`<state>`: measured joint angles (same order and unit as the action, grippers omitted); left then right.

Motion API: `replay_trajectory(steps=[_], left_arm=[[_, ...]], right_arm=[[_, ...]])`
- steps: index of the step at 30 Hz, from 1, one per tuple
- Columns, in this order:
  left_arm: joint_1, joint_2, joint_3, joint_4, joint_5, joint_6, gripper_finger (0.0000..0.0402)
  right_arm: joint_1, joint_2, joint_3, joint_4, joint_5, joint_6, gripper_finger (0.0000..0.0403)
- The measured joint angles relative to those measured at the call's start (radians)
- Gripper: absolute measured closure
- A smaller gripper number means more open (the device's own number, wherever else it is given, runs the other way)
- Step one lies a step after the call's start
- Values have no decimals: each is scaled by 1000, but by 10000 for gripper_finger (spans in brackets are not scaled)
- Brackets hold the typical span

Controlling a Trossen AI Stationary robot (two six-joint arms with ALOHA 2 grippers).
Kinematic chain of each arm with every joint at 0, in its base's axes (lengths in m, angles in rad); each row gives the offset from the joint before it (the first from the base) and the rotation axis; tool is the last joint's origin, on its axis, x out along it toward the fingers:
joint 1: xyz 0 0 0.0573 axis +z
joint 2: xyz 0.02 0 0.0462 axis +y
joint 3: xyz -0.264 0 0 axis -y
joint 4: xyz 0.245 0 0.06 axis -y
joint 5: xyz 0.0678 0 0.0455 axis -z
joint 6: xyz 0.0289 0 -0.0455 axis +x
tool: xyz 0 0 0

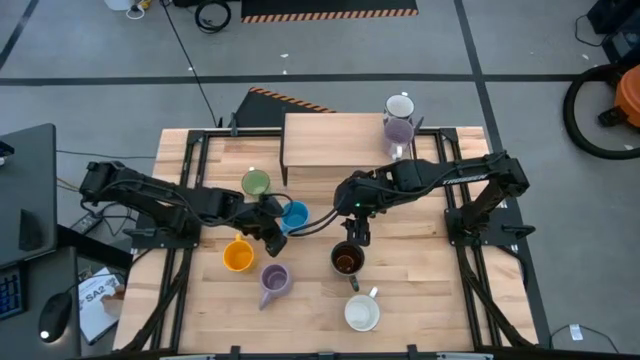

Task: Place coffee mugs
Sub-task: Put the light blue mug on the shelf

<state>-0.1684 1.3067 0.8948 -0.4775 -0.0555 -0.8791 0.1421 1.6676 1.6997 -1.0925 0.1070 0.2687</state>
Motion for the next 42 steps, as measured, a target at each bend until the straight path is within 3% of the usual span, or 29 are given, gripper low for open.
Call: replay_trajectory(steps=[11, 24, 30, 35, 42], left_arm=[[2, 0, 0, 35, 6, 11, 274], [34, -7, 1, -71, 8, -17, 274], [35, 25, 144, -111, -24, 160, 276], [64, 130, 283, -195, -54, 274, 276], [87, 282, 317, -200, 8, 346, 276]], right_arm=[[0, 0, 0, 32, -74, 24, 157], [0, 0, 0, 76, -46, 25, 157], [0, 0, 0, 100, -40, 25, 157], [-3, -3, 0, 60, -32, 27, 157], [-8, -47, 0, -51, 15, 86, 157]])
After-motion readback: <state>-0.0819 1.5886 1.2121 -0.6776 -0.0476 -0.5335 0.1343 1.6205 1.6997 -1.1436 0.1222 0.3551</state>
